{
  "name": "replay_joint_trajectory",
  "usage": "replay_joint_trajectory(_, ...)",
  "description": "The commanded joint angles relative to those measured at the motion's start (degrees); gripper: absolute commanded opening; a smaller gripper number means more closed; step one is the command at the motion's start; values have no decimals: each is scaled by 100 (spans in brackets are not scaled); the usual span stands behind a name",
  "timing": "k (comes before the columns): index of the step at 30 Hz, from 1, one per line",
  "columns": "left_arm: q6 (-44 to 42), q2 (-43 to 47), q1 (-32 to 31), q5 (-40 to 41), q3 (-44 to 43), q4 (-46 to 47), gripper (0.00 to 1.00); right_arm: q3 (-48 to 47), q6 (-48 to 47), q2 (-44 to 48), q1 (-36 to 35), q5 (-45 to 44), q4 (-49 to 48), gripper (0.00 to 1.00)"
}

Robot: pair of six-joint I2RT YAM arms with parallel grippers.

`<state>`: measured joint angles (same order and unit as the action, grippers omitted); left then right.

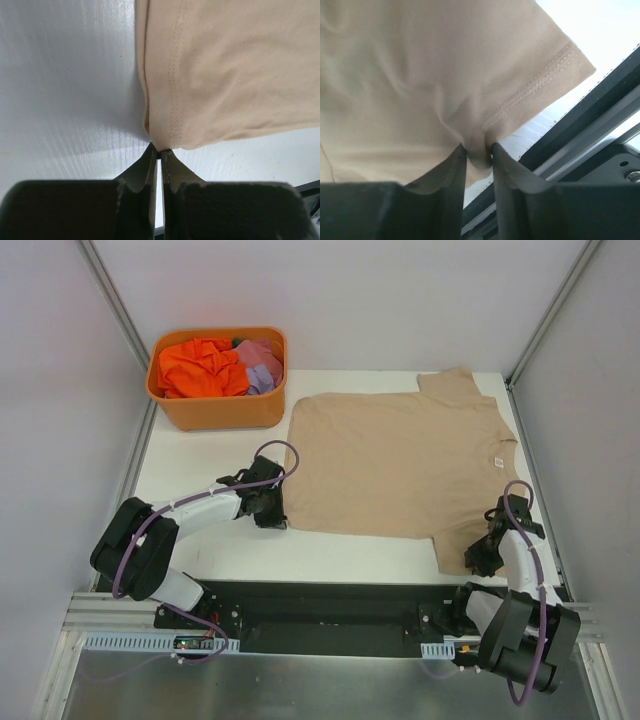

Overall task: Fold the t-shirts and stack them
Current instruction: Grap the side of the flattened tshirt closest away from the robot with both arms

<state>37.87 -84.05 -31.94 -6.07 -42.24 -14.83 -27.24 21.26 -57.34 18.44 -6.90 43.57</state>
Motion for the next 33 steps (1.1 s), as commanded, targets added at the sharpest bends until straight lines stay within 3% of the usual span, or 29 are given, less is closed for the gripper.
replay_joint_trajectory(1, -87, 187, -40, -97, 31, 33, 0, 44, 54, 187, 28, -13, -499, 19)
replay_joint_trajectory(6, -69, 258, -40, -105, 137, 7, 0, -167, -113, 671, 37, -154, -227, 10)
replay_joint_trajectory(19, 186, 882, -40, -325, 419, -29, 0, -527, -227, 1383, 46, 144, 380, 1)
replay_joint_trajectory(33, 2, 21, 276, -475, -908, -152, 0, -1976, -350, 40, -191, 576, 38, 1)
